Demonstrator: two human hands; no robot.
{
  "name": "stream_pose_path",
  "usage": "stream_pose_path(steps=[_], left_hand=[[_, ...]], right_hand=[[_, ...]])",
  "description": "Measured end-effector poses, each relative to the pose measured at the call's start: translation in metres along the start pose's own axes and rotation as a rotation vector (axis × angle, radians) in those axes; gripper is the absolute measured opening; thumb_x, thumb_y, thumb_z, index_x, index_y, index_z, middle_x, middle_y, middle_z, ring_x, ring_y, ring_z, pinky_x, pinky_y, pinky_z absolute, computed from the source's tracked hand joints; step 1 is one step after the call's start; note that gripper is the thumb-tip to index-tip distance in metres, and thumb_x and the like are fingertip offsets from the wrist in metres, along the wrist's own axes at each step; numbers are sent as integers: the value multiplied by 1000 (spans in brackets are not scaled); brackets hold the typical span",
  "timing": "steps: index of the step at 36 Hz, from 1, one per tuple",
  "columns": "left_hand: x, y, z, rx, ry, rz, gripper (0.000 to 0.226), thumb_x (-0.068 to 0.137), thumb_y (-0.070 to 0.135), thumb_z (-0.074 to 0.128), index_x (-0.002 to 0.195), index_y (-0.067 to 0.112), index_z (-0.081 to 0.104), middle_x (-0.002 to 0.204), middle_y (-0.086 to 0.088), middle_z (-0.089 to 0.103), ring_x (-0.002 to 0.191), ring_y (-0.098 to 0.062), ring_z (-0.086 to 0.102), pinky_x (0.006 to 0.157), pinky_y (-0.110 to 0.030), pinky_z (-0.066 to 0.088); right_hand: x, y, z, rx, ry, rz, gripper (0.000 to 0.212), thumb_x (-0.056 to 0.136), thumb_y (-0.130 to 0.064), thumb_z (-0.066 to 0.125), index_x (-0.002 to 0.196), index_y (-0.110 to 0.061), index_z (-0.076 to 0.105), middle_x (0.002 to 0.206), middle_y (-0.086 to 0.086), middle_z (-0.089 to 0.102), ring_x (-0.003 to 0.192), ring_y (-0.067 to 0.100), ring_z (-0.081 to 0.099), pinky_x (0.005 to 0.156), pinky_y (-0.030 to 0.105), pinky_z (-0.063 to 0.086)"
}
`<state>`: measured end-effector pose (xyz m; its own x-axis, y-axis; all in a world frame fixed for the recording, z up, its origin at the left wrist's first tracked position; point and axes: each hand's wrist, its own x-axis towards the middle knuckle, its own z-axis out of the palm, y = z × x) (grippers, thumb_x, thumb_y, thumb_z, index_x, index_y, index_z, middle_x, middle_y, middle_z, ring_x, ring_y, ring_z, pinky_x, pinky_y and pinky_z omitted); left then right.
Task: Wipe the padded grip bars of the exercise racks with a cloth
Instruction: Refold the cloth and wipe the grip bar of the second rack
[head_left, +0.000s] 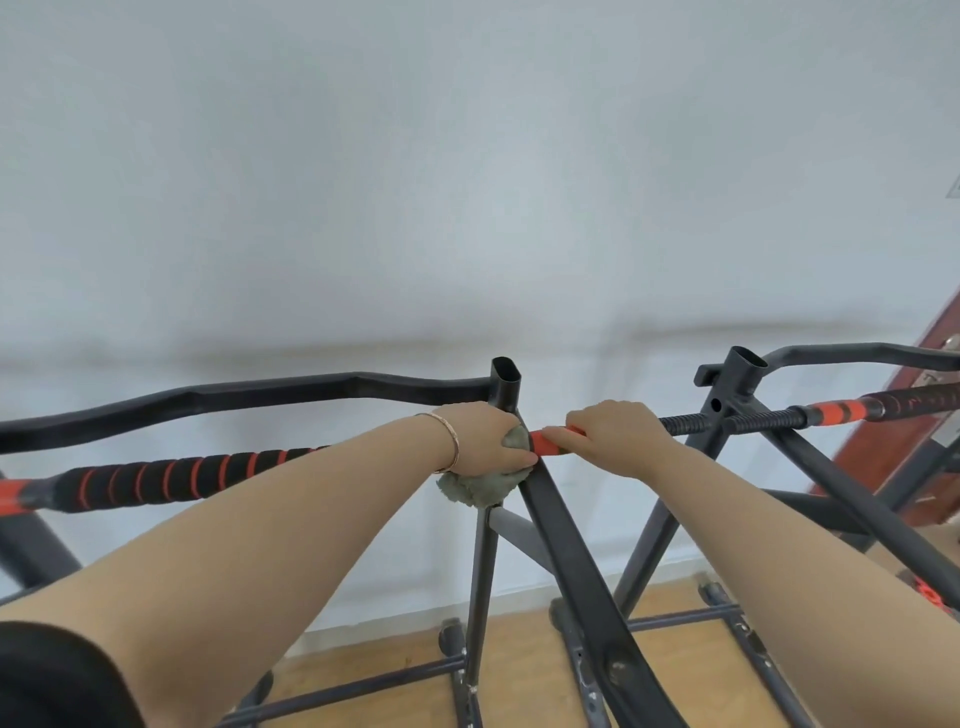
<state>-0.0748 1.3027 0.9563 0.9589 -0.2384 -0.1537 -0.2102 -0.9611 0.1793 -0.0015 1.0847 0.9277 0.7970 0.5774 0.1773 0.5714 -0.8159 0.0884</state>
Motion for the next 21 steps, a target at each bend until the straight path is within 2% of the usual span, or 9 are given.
stream_pose_path(steps=[4, 6, 9, 12, 14, 15, 17, 19, 21], left_hand=[[-1, 6, 10, 262, 128, -19, 48, 89, 72, 40, 93, 24, 41, 78, 6, 50, 69, -16, 51, 63, -35, 41], [0, 7, 15, 294, 191, 43, 47, 93, 67, 40, 99, 20, 43, 91, 2, 56, 77, -19, 50, 69, -37, 45], [-2, 8, 11, 375, 141, 145, 46, 99, 55, 37, 123, 17, 49, 112, -7, 54, 79, -22, 43, 69, -39, 45], [0, 8, 5, 388, 46, 242, 46, 104, 44, 30, 141, 21, 43, 111, -9, 47, 75, -22, 37, 64, -35, 34], [2, 10, 4, 332, 46, 150, 48, 104, 49, 30, 132, 16, 49, 95, -3, 49, 78, -21, 42, 68, -34, 33], [5, 9, 4, 304, 65, 132, 50, 102, 53, 30, 124, 15, 53, 92, -2, 52, 80, -21, 45, 71, -34, 34], [6, 10, 3, 209, 82, 118, 51, 101, 55, 27, 114, 15, 55, 89, -1, 56, 82, -22, 51, 74, -34, 38], [4, 10, 0, 230, 60, 166, 44, 105, 47, 26, 117, 16, 55, 83, 3, 53, 84, -23, 54, 75, -36, 43], [0, 9, -8, 359, 53, 217, 39, 107, 39, 30, 125, 14, 54, 90, 1, 55, 89, -25, 55, 81, -37, 46]], right_hand=[[-3, 0, 8, -61, 91, -31, 72, 82, -81, 9, 68, -21, 46, 61, -3, 53, 56, 15, 49, 51, 31, 27], [-6, 1, 10, -68, 117, -54, 69, 85, -78, 9, 69, -22, 46, 62, -4, 52, 55, 14, 48, 51, 31, 26], [-9, -2, 7, -61, 148, -86, 67, 89, -74, 9, 72, -20, 47, 62, -5, 47, 55, 14, 46, 50, 30, 23], [-8, -3, 6, -70, 168, -82, 64, 92, -70, 9, 69, -21, 44, 61, -5, 45, 55, 17, 48, 49, 32, 27], [-7, -4, 6, -85, 197, -93, 51, 98, -61, 25, 65, -23, 33, 58, -4, 44, 50, 19, 46, 46, 32, 33], [-7, -4, 8, -106, 237, -147, 47, 99, -50, 45, 66, -23, 25, 54, -4, 42, 45, 20, 45, 42, 32, 34], [-6, -4, 11, -128, 306, -234, 64, 86, -25, 77, 76, -30, 14, 48, -3, 39, 35, 20, 40, 34, 25, 28], [-5, -2, 12, -125, 282, -225, 71, 84, -19, 78, 75, -37, 10, 46, -3, 38, 34, 21, 40, 35, 24, 25], [-5, -2, 14, -106, 243, -193, 66, 88, -21, 74, 73, -36, 11, 46, -2, 40, 35, 22, 43, 34, 26, 26]])
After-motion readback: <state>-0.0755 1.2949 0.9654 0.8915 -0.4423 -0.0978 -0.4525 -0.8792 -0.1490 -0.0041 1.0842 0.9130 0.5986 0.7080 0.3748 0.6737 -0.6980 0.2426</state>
